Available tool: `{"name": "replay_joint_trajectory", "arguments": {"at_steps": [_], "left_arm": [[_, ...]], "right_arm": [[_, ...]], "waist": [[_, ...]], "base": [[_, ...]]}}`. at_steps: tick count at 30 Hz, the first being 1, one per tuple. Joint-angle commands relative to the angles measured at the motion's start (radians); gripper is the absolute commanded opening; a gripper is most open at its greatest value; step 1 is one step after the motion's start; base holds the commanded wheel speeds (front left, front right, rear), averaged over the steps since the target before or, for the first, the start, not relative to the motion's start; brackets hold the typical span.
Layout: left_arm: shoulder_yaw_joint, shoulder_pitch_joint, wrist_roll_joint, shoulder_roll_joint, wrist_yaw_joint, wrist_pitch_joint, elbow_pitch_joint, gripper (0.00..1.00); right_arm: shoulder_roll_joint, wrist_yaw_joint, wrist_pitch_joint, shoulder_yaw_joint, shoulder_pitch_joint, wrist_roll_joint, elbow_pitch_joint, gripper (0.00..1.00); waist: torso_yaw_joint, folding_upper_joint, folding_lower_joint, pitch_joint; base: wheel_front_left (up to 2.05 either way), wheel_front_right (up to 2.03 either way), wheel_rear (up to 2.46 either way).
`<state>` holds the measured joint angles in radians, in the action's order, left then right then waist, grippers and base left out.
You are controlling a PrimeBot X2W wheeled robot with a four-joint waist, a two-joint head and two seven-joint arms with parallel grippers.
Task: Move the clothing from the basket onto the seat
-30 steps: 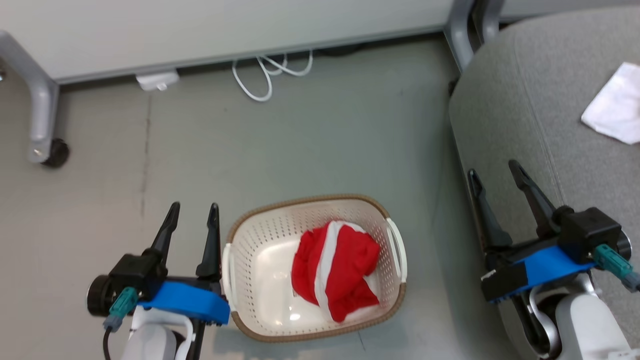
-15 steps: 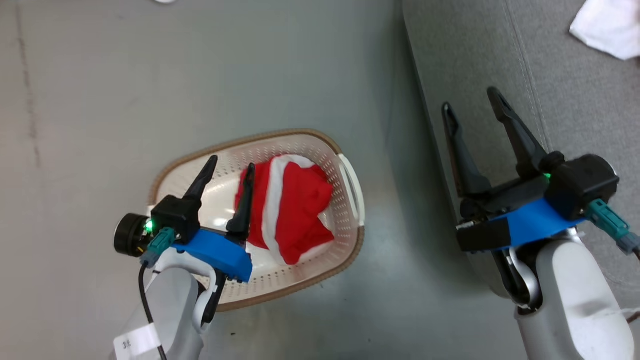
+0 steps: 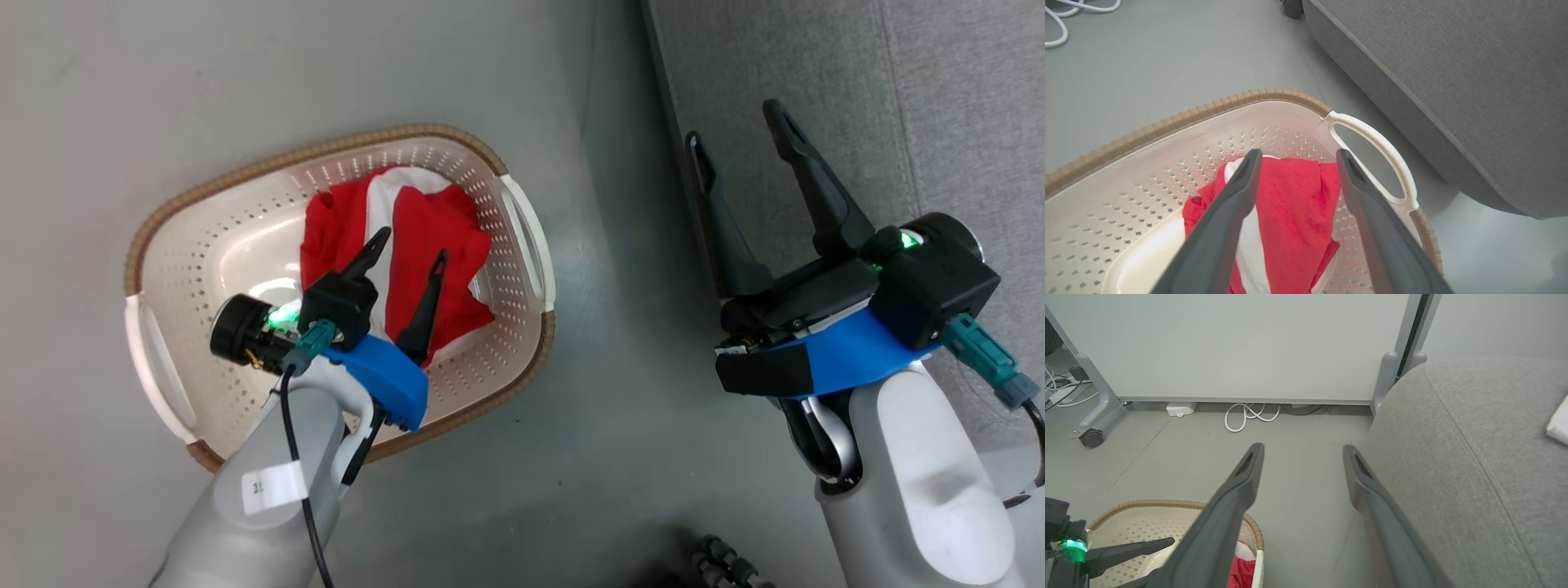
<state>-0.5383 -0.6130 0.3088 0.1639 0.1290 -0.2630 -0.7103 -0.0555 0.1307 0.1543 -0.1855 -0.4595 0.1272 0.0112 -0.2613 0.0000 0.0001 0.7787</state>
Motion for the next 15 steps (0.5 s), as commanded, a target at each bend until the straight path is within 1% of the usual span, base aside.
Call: {"name": "replay_joint_trajectory", "arguments": {"at_steps": [1,9,15], "left_arm": [[-0.016,-0.037,0.008,0.003,0.002,-0.003,-0.013,1.00],[-0.134,-0.120,0.056,-0.011,0.002,-0.003,-0.109,1.00],[-0.166,-0.150,0.088,-0.007,0.002,-0.003,-0.190,1.00]], "right_arm": [[0.005,0.000,0.008,-0.002,-0.019,0.006,-0.009,1.00],[0.006,0.000,0.034,-0.023,-0.034,0.028,-0.008,1.00],[0.006,0.000,0.050,-0.037,-0.026,0.054,-0.004,1.00]], "waist": [[-0.014,0.0000,-0.0001,0.039],[-0.036,0.0000,-0.0001,0.097],[-0.053,0.0000,-0.0001,0.119]], "base": [[0.00,0.00,0.00],[0.00,0.00,0.00],[0.00,0.00,0.00]]}}
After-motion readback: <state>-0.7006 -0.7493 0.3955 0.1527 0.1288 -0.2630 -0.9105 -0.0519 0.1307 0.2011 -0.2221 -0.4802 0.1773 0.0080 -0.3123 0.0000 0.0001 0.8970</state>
